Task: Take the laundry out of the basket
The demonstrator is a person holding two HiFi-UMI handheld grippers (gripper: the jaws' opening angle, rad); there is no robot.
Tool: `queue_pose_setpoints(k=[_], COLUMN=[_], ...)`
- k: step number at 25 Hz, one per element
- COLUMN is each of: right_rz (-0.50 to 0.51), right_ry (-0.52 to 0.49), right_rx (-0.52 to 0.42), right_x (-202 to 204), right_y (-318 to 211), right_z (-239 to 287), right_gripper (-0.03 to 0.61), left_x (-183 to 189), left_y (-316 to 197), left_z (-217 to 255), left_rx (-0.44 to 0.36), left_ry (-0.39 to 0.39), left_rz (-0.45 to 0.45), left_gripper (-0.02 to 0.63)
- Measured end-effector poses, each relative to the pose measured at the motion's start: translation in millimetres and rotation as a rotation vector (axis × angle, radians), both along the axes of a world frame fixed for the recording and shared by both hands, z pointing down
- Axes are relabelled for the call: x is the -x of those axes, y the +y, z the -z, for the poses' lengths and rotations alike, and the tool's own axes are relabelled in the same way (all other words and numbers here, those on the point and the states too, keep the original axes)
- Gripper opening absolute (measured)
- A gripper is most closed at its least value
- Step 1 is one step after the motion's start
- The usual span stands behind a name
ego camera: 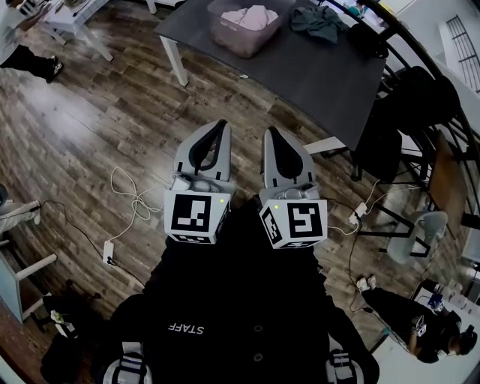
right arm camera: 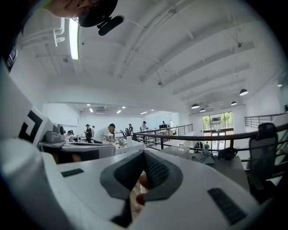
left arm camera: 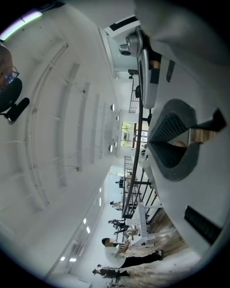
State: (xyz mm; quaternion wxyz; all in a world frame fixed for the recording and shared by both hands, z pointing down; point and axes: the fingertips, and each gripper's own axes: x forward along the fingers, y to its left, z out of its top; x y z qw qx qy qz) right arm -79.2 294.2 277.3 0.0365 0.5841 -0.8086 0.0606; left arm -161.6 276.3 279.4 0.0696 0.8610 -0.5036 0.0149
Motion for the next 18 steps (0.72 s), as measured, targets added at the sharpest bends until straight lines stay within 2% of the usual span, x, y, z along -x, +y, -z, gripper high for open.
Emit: queue_pose_setpoints(k=[10, 18], right_rz=[0.012, -0.058], right_ry=[0.004, -0.013], right_rx=[0.019, 0.047], right_x=[16, -18], right_y=[-24, -101], right_z=[-10, -28], right_gripper=[0.014, 0.014], left_x=[27, 29], left_y=[-23, -92], left_z=[-12, -31], left_rx=[0.019, 0.06], left_ry=[0.0, -0.002], left_rz=[0.032, 0.102], left_gripper=[0.002, 0.002])
